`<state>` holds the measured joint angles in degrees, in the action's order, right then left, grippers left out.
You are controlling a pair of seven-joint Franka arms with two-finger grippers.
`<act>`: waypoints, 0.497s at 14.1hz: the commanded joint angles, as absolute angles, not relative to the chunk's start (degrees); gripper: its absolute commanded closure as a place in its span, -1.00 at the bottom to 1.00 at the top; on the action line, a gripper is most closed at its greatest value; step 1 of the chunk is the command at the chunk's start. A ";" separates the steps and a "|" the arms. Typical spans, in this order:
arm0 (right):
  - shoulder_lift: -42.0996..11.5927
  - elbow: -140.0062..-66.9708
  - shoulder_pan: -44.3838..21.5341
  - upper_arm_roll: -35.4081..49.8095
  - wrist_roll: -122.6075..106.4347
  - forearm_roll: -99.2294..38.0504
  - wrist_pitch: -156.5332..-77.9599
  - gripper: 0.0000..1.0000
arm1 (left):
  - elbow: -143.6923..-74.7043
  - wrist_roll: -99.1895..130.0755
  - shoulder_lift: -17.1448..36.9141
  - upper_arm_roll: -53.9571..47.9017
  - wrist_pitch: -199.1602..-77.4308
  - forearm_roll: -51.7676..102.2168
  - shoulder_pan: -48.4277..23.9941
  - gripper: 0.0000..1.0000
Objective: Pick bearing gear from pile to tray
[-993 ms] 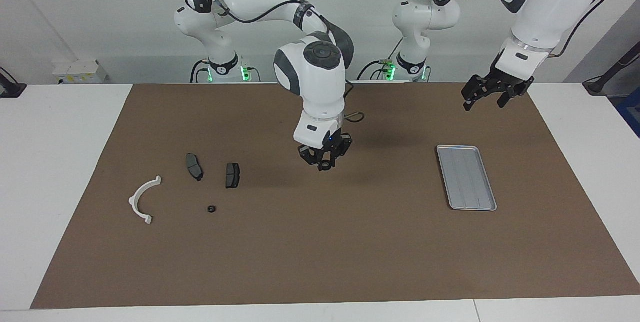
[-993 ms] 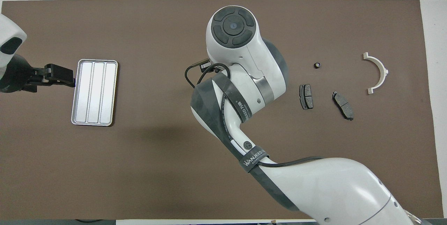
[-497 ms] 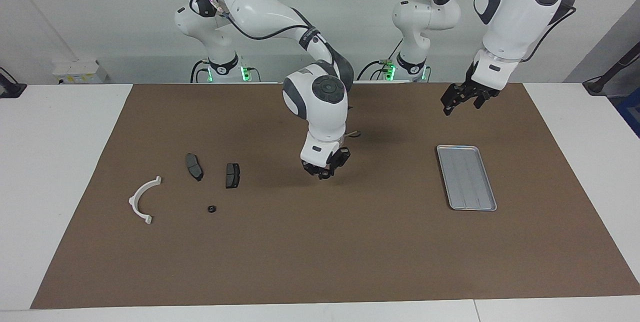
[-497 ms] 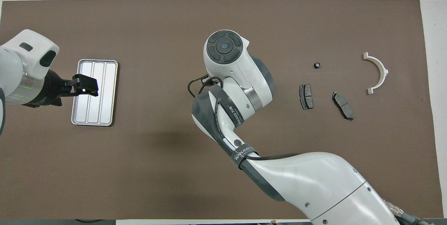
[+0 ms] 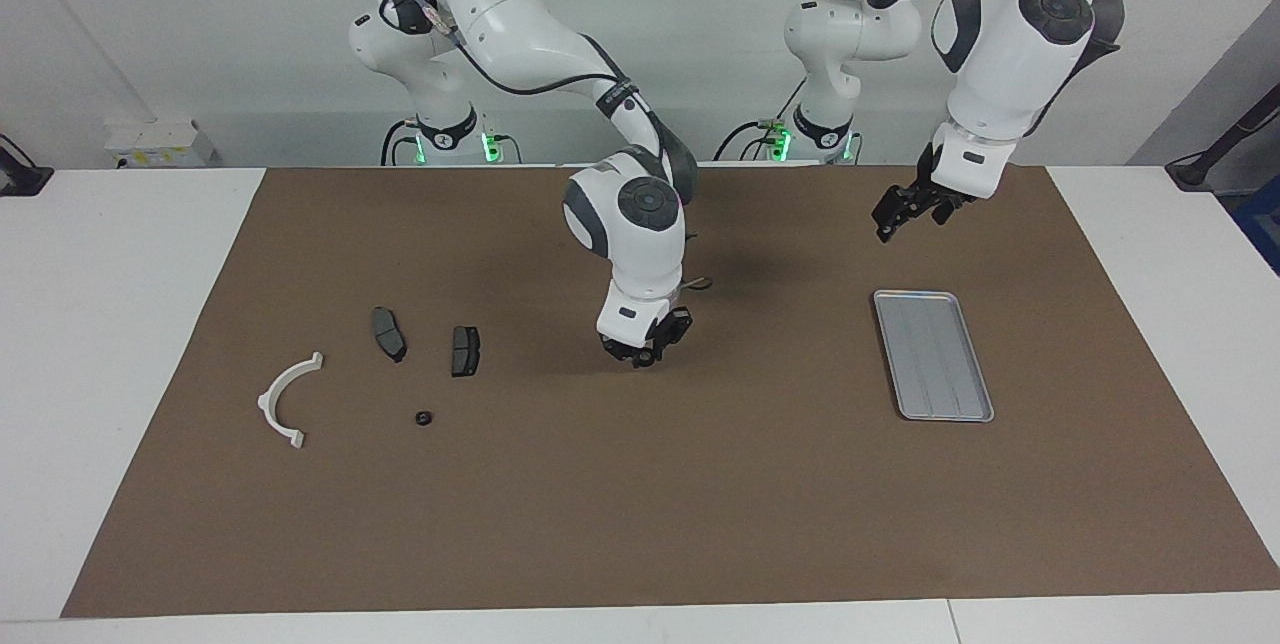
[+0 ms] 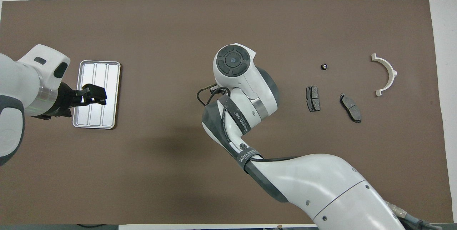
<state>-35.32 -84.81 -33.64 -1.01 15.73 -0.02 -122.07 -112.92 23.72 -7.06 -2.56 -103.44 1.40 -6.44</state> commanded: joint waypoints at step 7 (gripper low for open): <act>-34.37 -90.78 -35.24 -0.88 14.77 -1.41 -130.15 0.89 | -116.28 30.41 -6.95 -2.46 -111.70 2.37 -6.77 -1.00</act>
